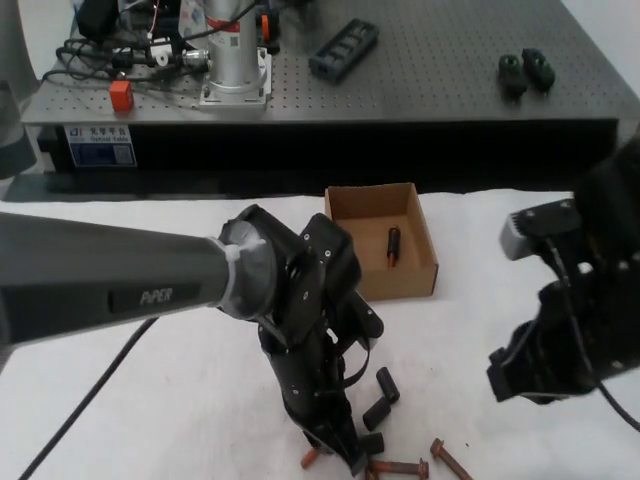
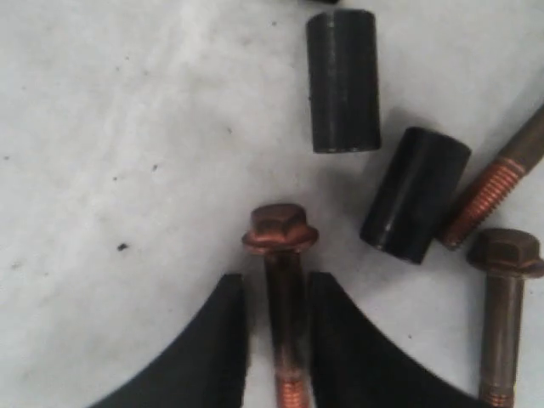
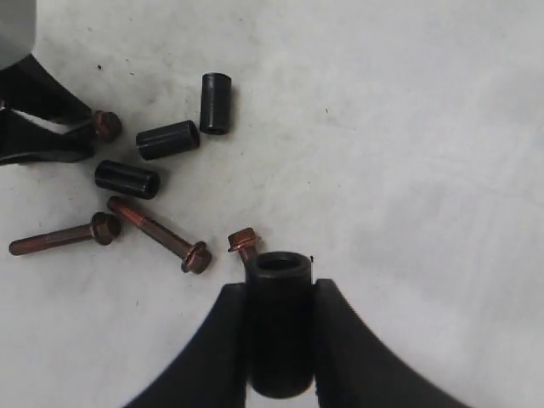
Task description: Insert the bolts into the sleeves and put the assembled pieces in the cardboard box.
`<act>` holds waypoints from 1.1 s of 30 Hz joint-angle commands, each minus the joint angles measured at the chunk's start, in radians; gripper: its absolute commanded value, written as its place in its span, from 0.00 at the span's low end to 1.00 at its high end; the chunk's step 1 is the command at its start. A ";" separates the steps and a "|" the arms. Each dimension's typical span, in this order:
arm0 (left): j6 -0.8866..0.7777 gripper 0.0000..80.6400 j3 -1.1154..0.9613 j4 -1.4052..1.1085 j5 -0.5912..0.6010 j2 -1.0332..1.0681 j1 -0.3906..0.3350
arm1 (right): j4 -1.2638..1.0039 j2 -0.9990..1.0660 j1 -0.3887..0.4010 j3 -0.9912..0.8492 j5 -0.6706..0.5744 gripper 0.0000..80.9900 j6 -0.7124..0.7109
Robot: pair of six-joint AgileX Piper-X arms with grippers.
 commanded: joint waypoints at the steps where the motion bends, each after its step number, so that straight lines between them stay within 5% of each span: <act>1: 0.010 0.05 -0.001 -0.020 -0.001 0.032 -0.002 | 0.046 -0.103 -0.004 0.008 -0.009 0.03 0.029; 9: -0.182 0.01 -0.056 -0.067 0.025 -0.077 0.009 | 0.081 -0.347 -0.004 0.101 -0.175 0.03 0.104; 14: -0.400 0.01 0.094 -0.437 0.293 -0.334 0.066 | -0.121 -0.522 0.032 0.299 -0.362 0.03 0.258; 17: -0.555 0.01 0.223 -0.731 0.420 -0.433 0.081 | -0.444 -0.546 0.086 0.427 -0.470 0.03 0.447; 23: -0.837 0.01 0.358 -1.094 0.560 -0.478 0.080 | -0.955 -0.392 0.187 0.530 -0.424 0.03 0.612; 33: -0.845 0.01 0.362 -1.101 0.567 -0.478 0.080 | -1.248 -0.125 0.204 0.431 -0.399 0.03 0.627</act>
